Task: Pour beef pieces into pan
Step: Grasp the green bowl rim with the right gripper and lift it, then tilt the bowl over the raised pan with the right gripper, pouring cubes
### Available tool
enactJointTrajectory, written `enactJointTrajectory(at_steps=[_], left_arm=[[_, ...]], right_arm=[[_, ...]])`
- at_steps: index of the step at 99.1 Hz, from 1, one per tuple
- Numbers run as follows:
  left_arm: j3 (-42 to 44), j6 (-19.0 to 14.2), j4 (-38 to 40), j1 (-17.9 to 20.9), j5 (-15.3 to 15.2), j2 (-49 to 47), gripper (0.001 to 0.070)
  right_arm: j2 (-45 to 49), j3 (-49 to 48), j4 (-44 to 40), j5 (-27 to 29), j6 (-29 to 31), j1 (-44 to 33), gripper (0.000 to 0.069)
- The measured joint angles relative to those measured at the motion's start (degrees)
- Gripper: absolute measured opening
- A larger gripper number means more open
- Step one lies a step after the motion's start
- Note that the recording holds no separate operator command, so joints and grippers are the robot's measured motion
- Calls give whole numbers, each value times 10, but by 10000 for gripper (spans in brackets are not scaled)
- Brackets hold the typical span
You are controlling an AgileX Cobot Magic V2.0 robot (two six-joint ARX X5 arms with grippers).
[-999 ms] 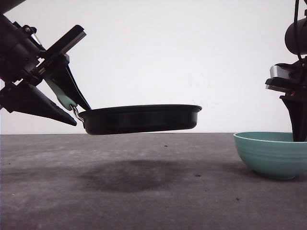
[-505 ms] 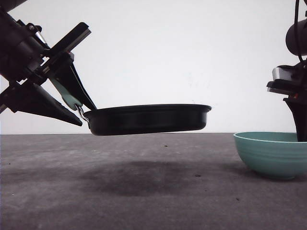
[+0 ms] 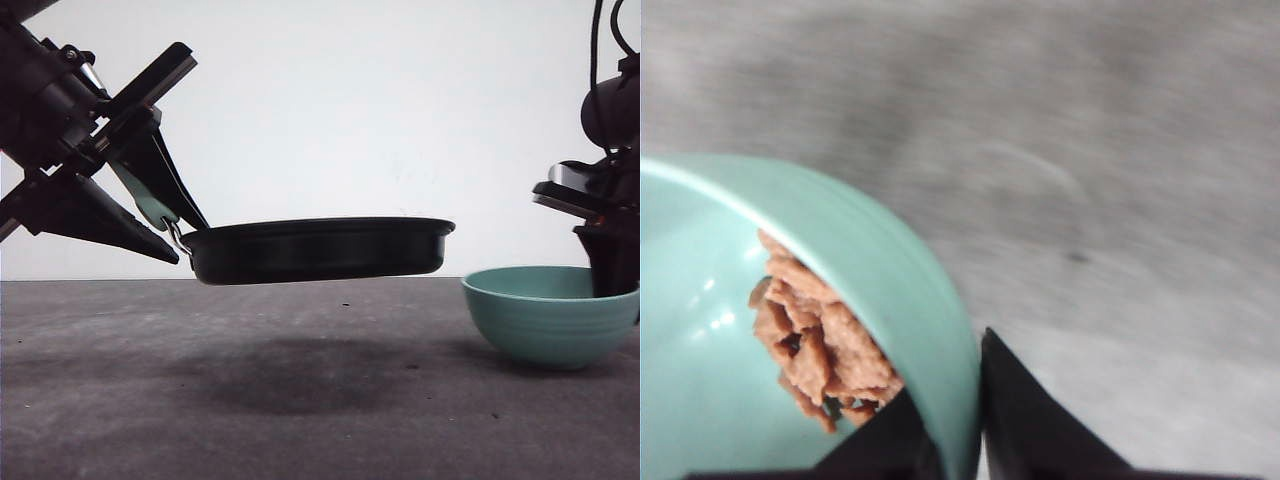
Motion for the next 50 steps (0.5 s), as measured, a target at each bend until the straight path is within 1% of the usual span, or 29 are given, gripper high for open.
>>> enactJointTrajectory(at_steps=[12, 27, 50], left_arm=[[0, 0, -1, 0, 0, 0, 136], [0, -1, -8, 0, -3, 0, 136], [0, -3, -6, 0, -7, 0, 136]], right_arm=[[-24, 0, 14, 0, 0, 8, 21], [-92, 0, 39, 1, 1, 20, 21], [-194, 0, 105, 2, 48, 69, 21]])
